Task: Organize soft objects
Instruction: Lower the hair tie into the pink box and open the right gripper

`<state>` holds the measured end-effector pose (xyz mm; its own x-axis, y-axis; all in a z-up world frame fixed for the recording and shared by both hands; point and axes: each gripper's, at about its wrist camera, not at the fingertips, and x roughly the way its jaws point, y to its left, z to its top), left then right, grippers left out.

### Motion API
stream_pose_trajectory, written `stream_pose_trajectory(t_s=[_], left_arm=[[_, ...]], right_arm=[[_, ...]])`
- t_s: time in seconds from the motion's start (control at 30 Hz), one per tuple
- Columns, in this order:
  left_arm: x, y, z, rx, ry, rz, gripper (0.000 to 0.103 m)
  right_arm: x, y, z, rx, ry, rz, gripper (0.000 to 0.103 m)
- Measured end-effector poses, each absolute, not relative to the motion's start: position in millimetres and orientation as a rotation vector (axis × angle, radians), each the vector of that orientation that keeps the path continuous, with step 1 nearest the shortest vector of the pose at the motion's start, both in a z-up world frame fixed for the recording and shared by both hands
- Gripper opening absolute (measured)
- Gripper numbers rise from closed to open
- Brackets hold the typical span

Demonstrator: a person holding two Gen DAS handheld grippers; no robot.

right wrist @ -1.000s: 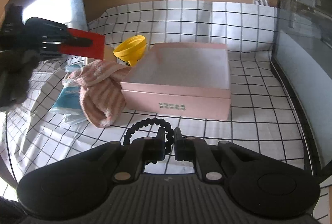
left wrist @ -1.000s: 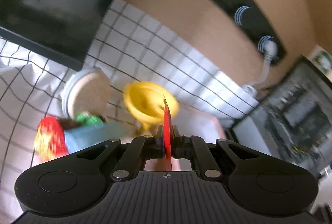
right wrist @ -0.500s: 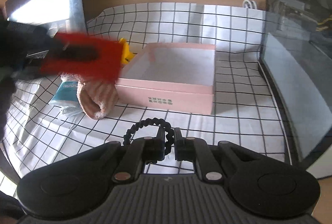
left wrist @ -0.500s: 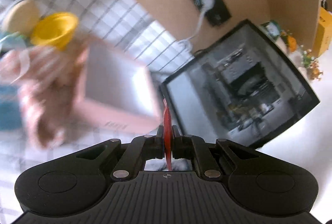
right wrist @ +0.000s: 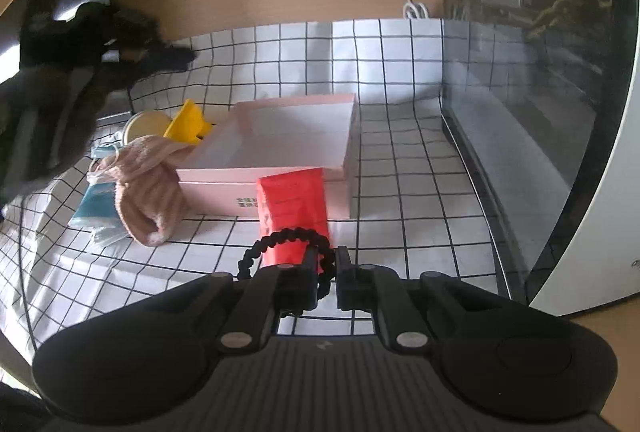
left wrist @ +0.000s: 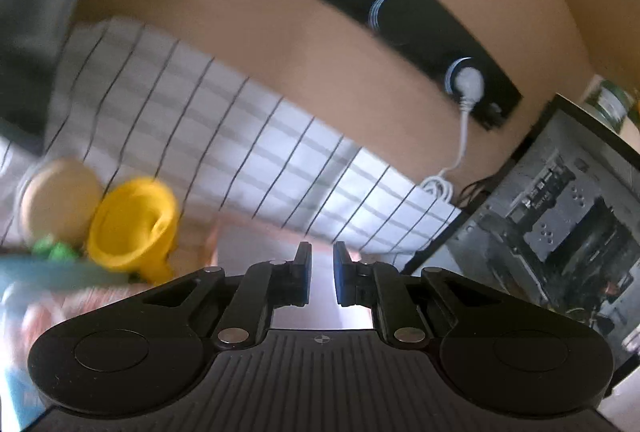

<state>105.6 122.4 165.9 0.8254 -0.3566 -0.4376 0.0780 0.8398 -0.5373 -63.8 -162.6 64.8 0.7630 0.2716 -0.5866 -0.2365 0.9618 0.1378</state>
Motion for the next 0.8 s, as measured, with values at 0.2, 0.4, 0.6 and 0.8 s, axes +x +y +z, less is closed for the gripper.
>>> stream_pose_trajectory(t_s=[0.2, 0.4, 0.6, 0.8], left_arm=[[63, 123, 154, -0.450, 0.655, -0.214, 0.012], [5, 104, 131, -0.364, 0.808, -0.264, 0.012], [-14, 112, 110, -0.405, 0.884, -0.258, 0.012], [-28, 139, 105, -0.447, 0.870, -0.178, 0.012]], right_arm=[[-41, -153, 76, 0.047, 0.625, 0.336, 0.008], [29, -137, 129, 0.026, 0.476, 0.339, 0.011], [107, -117, 153, 0.037, 0.498, 0.352, 0.078], [65, -133, 99, -0.004, 0.622, 0.297, 0.079]])
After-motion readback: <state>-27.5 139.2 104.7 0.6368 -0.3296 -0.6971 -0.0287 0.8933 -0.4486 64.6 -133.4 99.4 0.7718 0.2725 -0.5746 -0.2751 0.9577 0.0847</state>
